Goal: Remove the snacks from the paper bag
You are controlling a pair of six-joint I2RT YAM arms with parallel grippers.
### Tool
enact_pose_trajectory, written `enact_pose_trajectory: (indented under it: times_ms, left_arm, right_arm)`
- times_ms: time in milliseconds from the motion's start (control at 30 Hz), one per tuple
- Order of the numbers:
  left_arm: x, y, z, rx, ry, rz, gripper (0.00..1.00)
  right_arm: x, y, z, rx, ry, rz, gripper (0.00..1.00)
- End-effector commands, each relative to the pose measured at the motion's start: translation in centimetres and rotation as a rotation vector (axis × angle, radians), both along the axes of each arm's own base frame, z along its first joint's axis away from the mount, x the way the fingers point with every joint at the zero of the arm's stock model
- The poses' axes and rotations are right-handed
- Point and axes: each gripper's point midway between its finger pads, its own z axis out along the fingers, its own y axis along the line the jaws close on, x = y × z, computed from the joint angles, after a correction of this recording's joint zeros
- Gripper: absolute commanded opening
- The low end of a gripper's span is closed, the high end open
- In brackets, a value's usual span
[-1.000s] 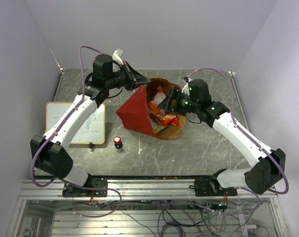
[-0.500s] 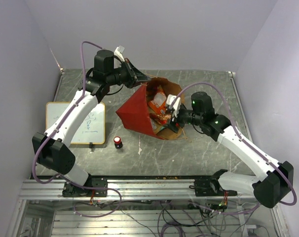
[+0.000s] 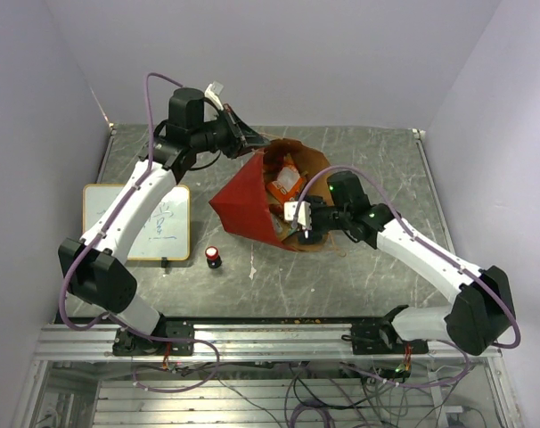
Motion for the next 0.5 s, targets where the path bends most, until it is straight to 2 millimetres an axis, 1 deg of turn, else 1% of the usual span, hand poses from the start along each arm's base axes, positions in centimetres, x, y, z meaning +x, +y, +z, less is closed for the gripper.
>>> enact_pose_trajectory:
  times_ms: [0,100,133,167,233,300,367,467]
  left_arm:
    - [0.4,0.8,1.6,0.01,-0.047,0.011,0.07]
    - [0.3,0.9,1.4,0.009,-0.039,0.009,0.07]
    - [0.3,0.9,1.3,0.009,-0.036,0.012,0.07]
    - [0.2,1.0,1.2,0.012,-0.034,0.016,0.07]
    - [0.1,1.2,0.7,0.024,-0.028,0.021,0.07]
    - [0.0,1.3,0.3,0.032,-0.017,0.018,0.07]
    - [-0.1,1.3,0.4,0.036,-0.017,0.014,0.07]
    - [-0.1,1.6,0.9,0.042,-0.03,0.022,0.07]
  right_arm:
    - [-0.2,0.3,-1.6,-0.062,-0.076,0.06,0.68]
    - [0.2,0.5,-3.0,-0.132,-0.129,0.055,0.66]
    - [0.8,0.3,-3.1,-0.139,-0.147,0.027,0.66]
    - [1.3,0.3,-3.0,-0.133,-0.163,0.003,0.65]
    - [1.6,0.3,-3.1,-0.139,-0.188,0.005,0.63]
    - [2.5,0.0,-3.0,-0.146,-0.22,-0.039,0.61]
    - [3.4,-0.4,-2.4,-0.136,-0.257,-0.098,0.6]
    - [4.3,-0.3,-1.4,-0.107,-0.283,-0.147,0.56]
